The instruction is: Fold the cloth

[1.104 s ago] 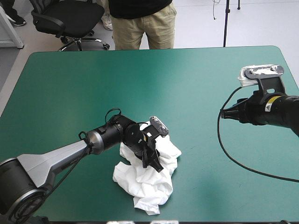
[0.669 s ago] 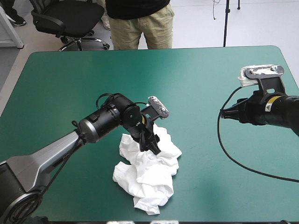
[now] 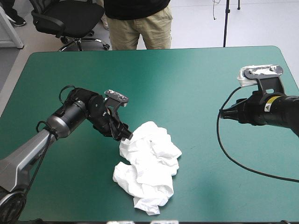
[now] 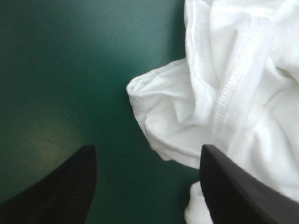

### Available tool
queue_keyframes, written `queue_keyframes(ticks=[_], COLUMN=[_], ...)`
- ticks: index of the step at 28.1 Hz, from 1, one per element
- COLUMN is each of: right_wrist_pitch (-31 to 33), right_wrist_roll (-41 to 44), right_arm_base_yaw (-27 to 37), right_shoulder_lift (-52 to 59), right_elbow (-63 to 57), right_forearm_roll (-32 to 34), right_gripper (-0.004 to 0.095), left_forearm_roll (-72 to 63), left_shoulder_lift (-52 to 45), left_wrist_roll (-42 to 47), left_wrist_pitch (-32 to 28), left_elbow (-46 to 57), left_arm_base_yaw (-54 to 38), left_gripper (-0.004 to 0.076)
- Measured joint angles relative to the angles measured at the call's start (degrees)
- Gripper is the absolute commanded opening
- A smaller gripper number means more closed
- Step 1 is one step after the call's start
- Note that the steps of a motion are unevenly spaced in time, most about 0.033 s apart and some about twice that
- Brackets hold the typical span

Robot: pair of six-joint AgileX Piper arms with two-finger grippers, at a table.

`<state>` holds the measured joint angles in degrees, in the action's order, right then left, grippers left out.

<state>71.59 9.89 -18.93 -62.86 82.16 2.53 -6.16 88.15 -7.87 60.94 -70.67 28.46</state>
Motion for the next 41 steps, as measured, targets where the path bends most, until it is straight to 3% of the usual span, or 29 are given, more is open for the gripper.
queue_keyframes(ticks=[4, 11, 14, 17, 18, 24, 29, 35, 41], right_wrist_pitch=[0.0, 0.0, 0.0, 0.0, 0.0, 0.0, -0.1, -0.2, -6.0], right_wrist_roll=[0.0, 0.0, 0.0, -1.3, -2.5, -6.9, -7.4, -2.8, -1.0], right_arm_base_yaw=[0.0, 0.0, 0.0, 0.0, 0.0, -1.5, -9.9, -19.8, -20.6], right_shoulder_lift=[0.0, 0.0, 0.0, -0.1, -0.3, -4.5, -9.8, -17.4, -24.5], right_elbow=[0.0, 0.0, 0.0, 0.0, 0.0, 0.0, -0.1, -3.3, -5.4], right_forearm_roll=[-0.5, -1.1, -1.3, -1.9, -2.5, -10.2, -7.4, -0.6, -3.9], right_gripper=[0.0320, 0.0320, 0.0320, 0.0327, 0.0335, 0.0344, 0.0362, 0.0614, 0.0576], left_forearm_roll=[-0.1, -0.1, 0.1, 0.0, -0.8, -3.8, -3.9, -3.9, -3.9], left_shoulder_lift=[3.6, 10.1, 11.3, 11.6, 11.6, 11.7, 11.7, 11.7, 11.7], left_wrist_roll=[0.0, -1.0, -1.6, -3.1, -3.9, -6.7, -6.9, -7.1, -6.9], left_wrist_pitch=[-6.6, -9.3, -8.6, -8.4, -8.4, -8.2, -8.1, -8.1, -8.1], left_elbow=[4.0, 4.1, 3.7, 3.5, 3.5, 3.5, 3.5, 3.5, 3.5], left_arm_base_yaw=[0.0, 0.0, 0.0, -0.1, -0.1, -0.1, -0.1, -0.1, -0.1], left_gripper=[0.0464, 0.0454, 0.0309, 0.0003, -0.0010, -0.0017, -0.0017, -0.0017, -0.0017])
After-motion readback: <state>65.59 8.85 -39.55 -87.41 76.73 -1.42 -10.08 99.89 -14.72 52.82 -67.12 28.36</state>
